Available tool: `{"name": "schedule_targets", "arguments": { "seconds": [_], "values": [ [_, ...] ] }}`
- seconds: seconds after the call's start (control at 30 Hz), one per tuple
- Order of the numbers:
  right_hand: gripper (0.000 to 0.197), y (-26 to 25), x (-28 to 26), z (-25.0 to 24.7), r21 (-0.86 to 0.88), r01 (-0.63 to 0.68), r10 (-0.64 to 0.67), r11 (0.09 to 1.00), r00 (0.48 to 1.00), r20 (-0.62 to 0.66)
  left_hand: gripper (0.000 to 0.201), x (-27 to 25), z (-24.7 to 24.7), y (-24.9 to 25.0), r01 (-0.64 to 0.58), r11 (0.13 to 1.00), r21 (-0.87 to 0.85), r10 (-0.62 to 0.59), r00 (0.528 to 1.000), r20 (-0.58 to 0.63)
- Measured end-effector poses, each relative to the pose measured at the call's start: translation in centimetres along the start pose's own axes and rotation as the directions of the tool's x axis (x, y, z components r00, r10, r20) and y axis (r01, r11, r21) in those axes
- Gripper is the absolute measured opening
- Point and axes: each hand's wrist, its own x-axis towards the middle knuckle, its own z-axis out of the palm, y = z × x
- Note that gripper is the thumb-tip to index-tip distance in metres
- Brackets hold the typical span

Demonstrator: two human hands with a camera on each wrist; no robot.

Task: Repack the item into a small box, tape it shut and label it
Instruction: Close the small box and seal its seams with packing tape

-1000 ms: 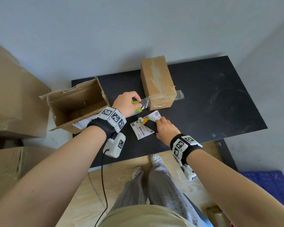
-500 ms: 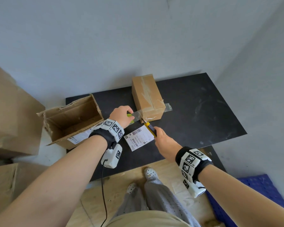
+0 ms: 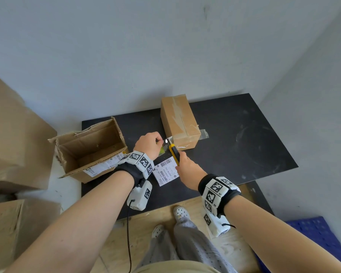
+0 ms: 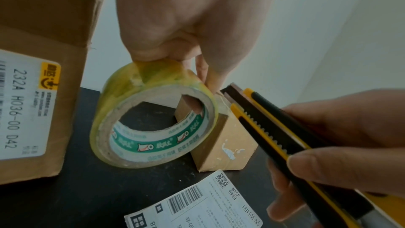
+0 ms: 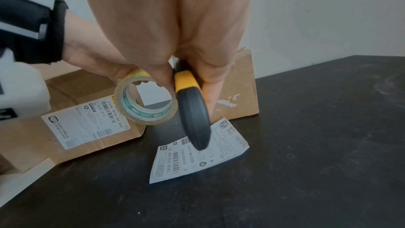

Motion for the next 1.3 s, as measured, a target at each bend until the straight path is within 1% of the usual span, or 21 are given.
{"name": "schedule_targets", "arguments": {
  "seconds": [0.2, 0.4, 0.53, 0.7, 0.77, 0.83, 0.97, 1.13, 1.3],
  "values": [
    [0.048, -0.3, 0.0, -0.1, -0.073, 0.01, -0.008, 0.997, 1.0, 0.024, 0.012, -0.1, 0.4, 0.0, -0.007, 1.0, -0.007, 0.007, 1.0, -0.018],
    [0.042, -0.2, -0.3, 0.0, -0.2, 0.048, -0.049, 0.979, 0.999, 0.003, 0.012, -0.3, 0.6, 0.3, -0.01, 1.0, 0.017, 0.01, 1.0, -0.01],
    [0.048, 0.1, -0.7, -0.2, -0.279, 0.053, -0.052, 0.959, 0.999, 0.01, 0.012, -0.5, 0.7, 0.4, -0.013, 0.999, 0.035, 0.013, 1.0, -0.005],
    [0.054, 0.2, -0.8, -0.4, -0.313, 0.05, -0.042, 0.948, 0.999, 0.029, 0.013, -0.8, 0.8, 0.5, -0.001, 0.999, 0.048, 0.001, 1.0, 0.003],
    [0.052, 0.4, -0.9, -0.4, -0.337, 0.053, -0.045, 0.94, 0.998, 0.032, 0.014, -0.9, 0.9, 0.6, 0.009, 0.998, 0.054, -0.009, 1.0, -0.005],
    [0.046, 0.6, -1.2, -0.3, -0.357, 0.061, -0.053, 0.932, 0.998, 0.03, 0.014, -1.0, 0.9, 0.7, 0.016, 0.999, 0.052, -0.015, 1.0, -0.013],
    [0.038, 1.7, -1.5, 0.1, -0.422, 0.076, -0.055, 0.903, 0.997, 0.063, 0.013, -1.3, 0.9, 0.5, 0.044, 0.998, 0.034, -0.044, 0.999, -0.02],
    [0.051, 3.4, -1.1, 1.1, -0.487, 0.064, -0.049, 0.871, 0.998, 0.042, 0.012, -1.6, 0.8, 0.2, 0.058, 0.998, 0.01, -0.058, 0.998, -0.009],
    [0.047, 4.1, 1.1, 1.3, -0.555, 0.106, -0.107, 0.825, 0.994, 0.03, 0.011, -1.2, 0.8, -0.1, 0.046, 0.999, -0.026, -0.046, 0.999, -0.003]
  ]
}}
